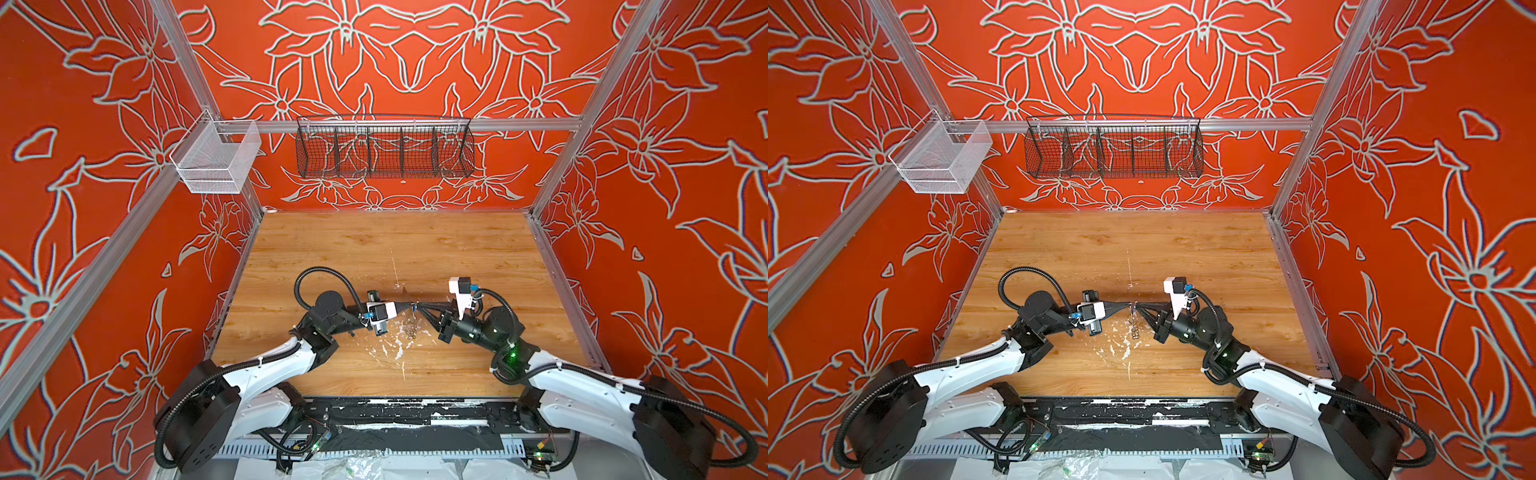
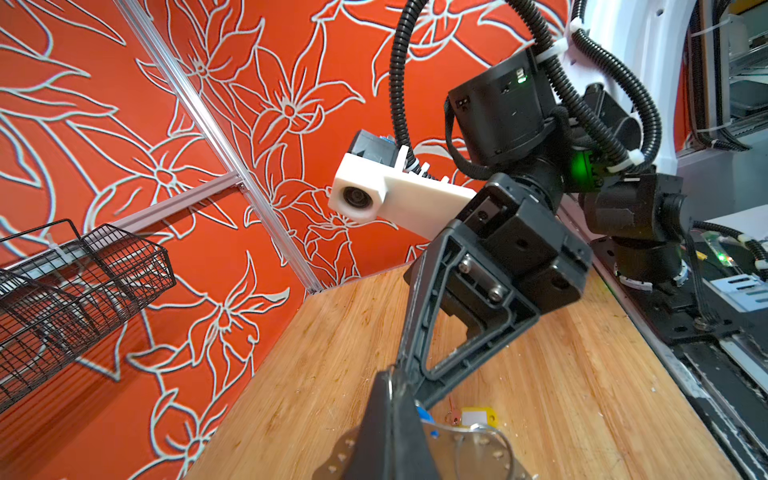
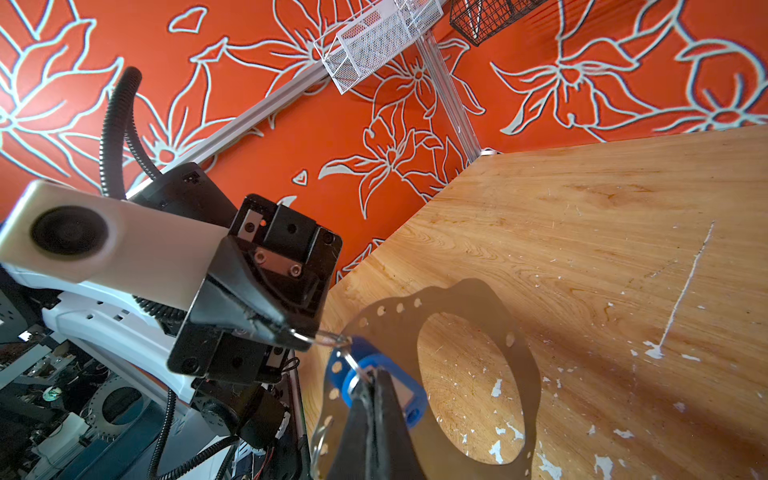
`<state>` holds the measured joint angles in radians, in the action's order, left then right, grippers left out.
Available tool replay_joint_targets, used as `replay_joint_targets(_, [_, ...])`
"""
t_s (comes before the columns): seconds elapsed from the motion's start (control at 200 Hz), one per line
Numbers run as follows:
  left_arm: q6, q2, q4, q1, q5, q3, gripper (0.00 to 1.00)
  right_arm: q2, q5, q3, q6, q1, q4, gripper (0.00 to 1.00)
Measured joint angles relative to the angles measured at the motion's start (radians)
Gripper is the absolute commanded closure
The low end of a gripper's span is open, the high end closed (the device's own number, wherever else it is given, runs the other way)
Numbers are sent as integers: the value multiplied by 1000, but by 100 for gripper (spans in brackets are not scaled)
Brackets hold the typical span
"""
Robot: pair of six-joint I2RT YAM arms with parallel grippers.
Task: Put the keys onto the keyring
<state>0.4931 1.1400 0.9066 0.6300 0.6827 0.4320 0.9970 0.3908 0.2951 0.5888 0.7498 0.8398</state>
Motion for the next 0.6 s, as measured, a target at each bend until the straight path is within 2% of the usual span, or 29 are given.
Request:
replay_joint_targets(0.065, [-2, 0, 0, 0, 0, -2, 100, 7, 2, 0, 1, -2, 2, 100])
replay_joint_targets(0.17, [-7, 0, 0, 0, 4, -3, 100, 11, -10, 0, 2, -5, -6, 72])
replay_joint_targets(0.26, [-14, -1, -1, 2, 7, -2, 100, 5, -39, 0, -4, -13, -48, 59])
replay_joint_targets(0.49, [-53, 8, -24, 0, -9, 26, 100, -143, -100, -1, -73, -18, -196, 53])
replay_joint_targets(0.601, [-129, 45, -17, -30, -3, 68, 100, -226, -123, -1, -119, -18, -264, 52])
